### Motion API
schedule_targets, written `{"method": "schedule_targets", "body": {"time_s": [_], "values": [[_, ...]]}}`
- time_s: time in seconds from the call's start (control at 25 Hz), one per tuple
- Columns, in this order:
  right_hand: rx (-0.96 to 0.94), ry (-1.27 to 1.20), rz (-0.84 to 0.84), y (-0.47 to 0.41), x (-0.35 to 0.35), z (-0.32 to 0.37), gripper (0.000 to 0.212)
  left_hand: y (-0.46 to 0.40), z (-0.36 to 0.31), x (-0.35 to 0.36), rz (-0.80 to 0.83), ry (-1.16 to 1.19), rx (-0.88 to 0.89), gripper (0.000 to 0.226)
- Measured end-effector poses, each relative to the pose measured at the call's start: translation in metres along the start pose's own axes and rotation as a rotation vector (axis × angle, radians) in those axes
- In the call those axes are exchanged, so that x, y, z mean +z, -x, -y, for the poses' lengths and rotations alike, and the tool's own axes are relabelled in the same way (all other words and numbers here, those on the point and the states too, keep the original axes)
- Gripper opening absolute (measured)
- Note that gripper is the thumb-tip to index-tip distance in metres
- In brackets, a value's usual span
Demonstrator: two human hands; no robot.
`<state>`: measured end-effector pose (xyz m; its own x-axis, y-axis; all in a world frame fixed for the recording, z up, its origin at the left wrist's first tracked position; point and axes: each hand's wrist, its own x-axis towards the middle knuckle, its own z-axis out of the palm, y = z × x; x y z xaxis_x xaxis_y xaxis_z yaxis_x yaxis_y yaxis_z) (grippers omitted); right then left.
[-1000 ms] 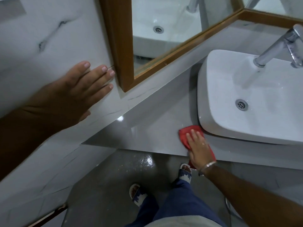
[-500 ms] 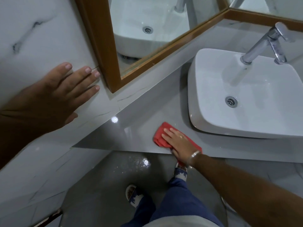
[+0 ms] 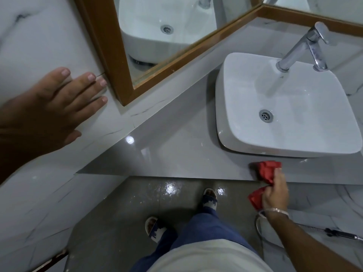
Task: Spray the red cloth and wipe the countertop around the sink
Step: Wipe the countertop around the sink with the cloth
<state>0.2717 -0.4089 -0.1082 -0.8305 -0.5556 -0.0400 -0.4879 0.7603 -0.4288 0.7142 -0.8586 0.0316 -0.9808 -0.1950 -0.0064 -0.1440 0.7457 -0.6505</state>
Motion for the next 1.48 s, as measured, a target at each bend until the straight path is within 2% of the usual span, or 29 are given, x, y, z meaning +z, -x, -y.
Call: {"method": "schedule_targets", "body": {"time_s": [0.08,0.12,0.2,0.28,0.36,0.48,0.6,0.72,0.84,1.0,1.08,1.12,1.16,1.24,1.28,1.36,1.48], "values": [[0.195,0.087,0.078,-0.025,-0.008,-0.002,0.059,-0.002,-0.004,-0.003,0.035,-0.010,0.000,0.092],[0.220,0.155,0.158,-0.031,-0.006,0.002,0.062,-0.003,-0.003,-0.007,0.040,-0.015,-0.003,0.092],[0.129,0.253,0.235,-0.028,0.009,0.015,0.068,-0.004,0.001,-0.023,0.028,-0.016,-0.016,0.095],[-0.106,0.299,0.304,-0.010,0.031,0.031,0.075,-0.002,0.000,-0.045,0.014,-0.079,-0.027,0.098],[-0.312,0.299,0.349,0.002,0.049,0.053,0.078,-0.003,-0.005,-0.069,0.070,-0.200,-0.019,0.101],[-0.555,0.326,0.395,0.002,0.075,0.111,0.076,-0.006,-0.008,-0.087,0.185,-0.269,-0.002,0.095],[-0.782,0.405,0.472,0.002,0.103,0.175,0.076,-0.006,-0.008,-0.093,0.218,-0.323,0.045,0.088],[-1.137,0.474,0.419,0.013,0.133,0.243,0.074,-0.003,-0.009,-0.097,0.269,-0.354,0.073,0.072],[-1.572,0.485,0.374,0.048,0.172,0.321,0.067,-0.001,-0.009,-0.100,0.314,-0.385,0.099,0.080],[-2.045,0.807,0.449,0.097,0.215,0.405,0.075,-0.005,-0.008,-0.092,0.303,-0.358,0.072,0.065],[-2.140,0.764,0.590,0.109,0.215,0.428,0.069,-0.004,-0.005,-0.083,0.233,-0.353,0.071,0.071],[-2.117,0.671,0.718,0.114,0.213,0.433,0.061,-0.005,-0.005,-0.084,0.210,-0.345,0.068,0.073],[-2.005,0.571,0.882,0.117,0.207,0.435,0.052,-0.005,-0.005,-0.086,0.206,-0.335,0.061,0.073],[-1.618,0.466,1.173,0.116,0.183,0.429,0.042,-0.006,-0.008,-0.088,0.229,-0.337,0.045,0.072],[-1.480,0.488,1.247,0.113,0.168,0.422,0.043,-0.005,-0.009,-0.091,0.252,-0.359,0.049,0.073],[-1.334,0.450,1.331,0.100,0.138,0.400,0.037,-0.003,-0.009,-0.099,0.311,-0.352,0.052,0.074],[-0.909,0.125,1.362,0.069,0.080,0.356,0.036,-0.005,-0.011,-0.108,0.266,-0.148,-0.061,0.075]]}}
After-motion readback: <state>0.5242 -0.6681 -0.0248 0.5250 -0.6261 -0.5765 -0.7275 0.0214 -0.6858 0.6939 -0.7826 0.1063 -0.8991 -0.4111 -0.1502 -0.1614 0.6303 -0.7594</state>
